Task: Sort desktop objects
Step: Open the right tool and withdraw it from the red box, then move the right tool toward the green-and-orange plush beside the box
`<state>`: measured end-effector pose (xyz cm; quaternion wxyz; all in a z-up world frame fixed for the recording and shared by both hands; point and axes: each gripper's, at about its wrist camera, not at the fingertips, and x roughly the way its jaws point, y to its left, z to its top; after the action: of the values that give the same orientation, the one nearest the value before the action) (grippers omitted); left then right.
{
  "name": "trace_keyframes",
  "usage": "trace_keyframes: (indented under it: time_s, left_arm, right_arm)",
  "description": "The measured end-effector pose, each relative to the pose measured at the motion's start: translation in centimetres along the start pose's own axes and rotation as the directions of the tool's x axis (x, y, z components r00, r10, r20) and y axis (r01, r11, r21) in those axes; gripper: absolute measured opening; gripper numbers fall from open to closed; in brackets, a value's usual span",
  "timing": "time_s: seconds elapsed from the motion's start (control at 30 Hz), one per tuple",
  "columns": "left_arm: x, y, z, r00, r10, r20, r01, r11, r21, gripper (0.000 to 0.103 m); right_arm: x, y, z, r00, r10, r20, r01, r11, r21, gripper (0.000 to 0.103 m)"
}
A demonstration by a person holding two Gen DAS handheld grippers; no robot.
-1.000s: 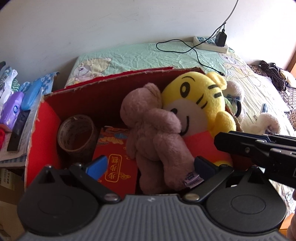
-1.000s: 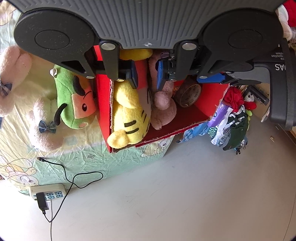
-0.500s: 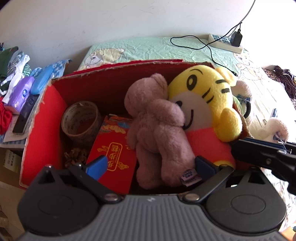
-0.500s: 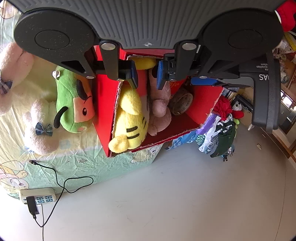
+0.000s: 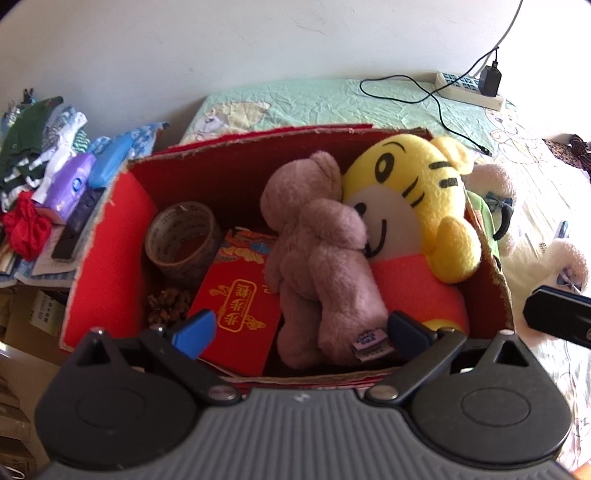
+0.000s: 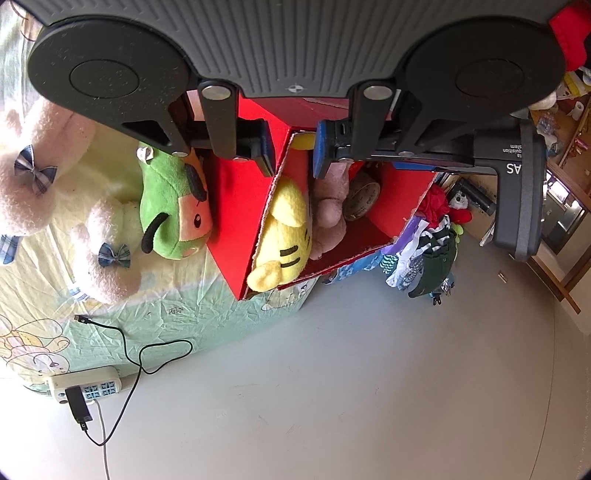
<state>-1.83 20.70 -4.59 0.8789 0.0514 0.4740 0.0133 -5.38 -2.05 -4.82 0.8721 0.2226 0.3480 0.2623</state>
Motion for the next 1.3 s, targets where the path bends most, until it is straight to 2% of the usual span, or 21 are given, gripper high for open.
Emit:
trace_keyframes:
  time_s: [0.13, 0.23, 0.4, 0.53, 0.7, 0.83, 1.03, 1.17, 1.3]
  left_arm:
    - [-1.6, -0.6, 0.1, 0.999, 0.03, 0.039, -0.029, 0.999, -0.017, 0.1]
    - [-3.0, -1.6, 0.2, 0.997, 0.013, 0.073, -0.011, 1.0, -0.021, 0.099]
    - [-5.2, -5.1, 0.2, 0.988, -0.054, 0.145, 0.05, 0.998, 0.031, 0.099]
    - [-6.2, -8.8, 0.1, 0.975, -0.144, 0.172, 0.128, 0.987, 0.102, 0.099]
    - [-5.9, -13.3, -0.4, 0.96, -0.233, 0.153, 0.202, 0.96, 0.193, 0.099]
    - [-4.9, -16.2, -1.3, 0.955, -0.282, 0.097, 0.253, 0.939, 0.233, 0.099]
    - [-2.7, -18.3, -1.8, 0.95, -0.312, 0.016, 0.301, 0.928, 0.219, 0.098]
    - [-2.0, -19.5, -2.0, 0.952, -0.305, 0.011, 0.294, 0.926, 0.236, 0.098]
    - [-1.6, -19.9, -2.2, 0.95, -0.313, -0.003, 0.305, 0.925, 0.227, 0.098]
  right_arm:
    - [-1.2, -1.6, 0.0, 1.0, -0.009, 0.005, 0.009, 1.0, 0.018, 0.026]
    - [-2.1, -3.2, -0.2, 1.0, -0.022, 0.007, 0.022, 0.999, 0.037, 0.026]
    - [-4.0, -6.8, -0.7, 0.998, -0.069, 0.006, 0.068, 0.992, 0.106, 0.026]
    - [-5.8, -9.8, -1.0, 0.994, -0.107, 0.017, 0.102, 0.978, 0.182, 0.027]
    - [-7.7, -13.0, -1.4, 0.986, -0.162, 0.024, 0.15, 0.952, 0.265, 0.027]
    - [-8.7, -15.5, -1.8, 0.982, -0.187, 0.024, 0.168, 0.926, 0.338, 0.028]
    - [-9.1, -17.9, -2.0, 0.979, -0.202, 0.005, 0.184, 0.902, 0.389, 0.028]
    - [-8.7, -19.0, -2.0, 0.982, -0.185, -0.019, 0.175, 0.885, 0.431, 0.029]
    - [-8.6, -19.2, -1.0, 0.985, -0.172, 0.001, 0.155, 0.892, 0.424, 0.032]
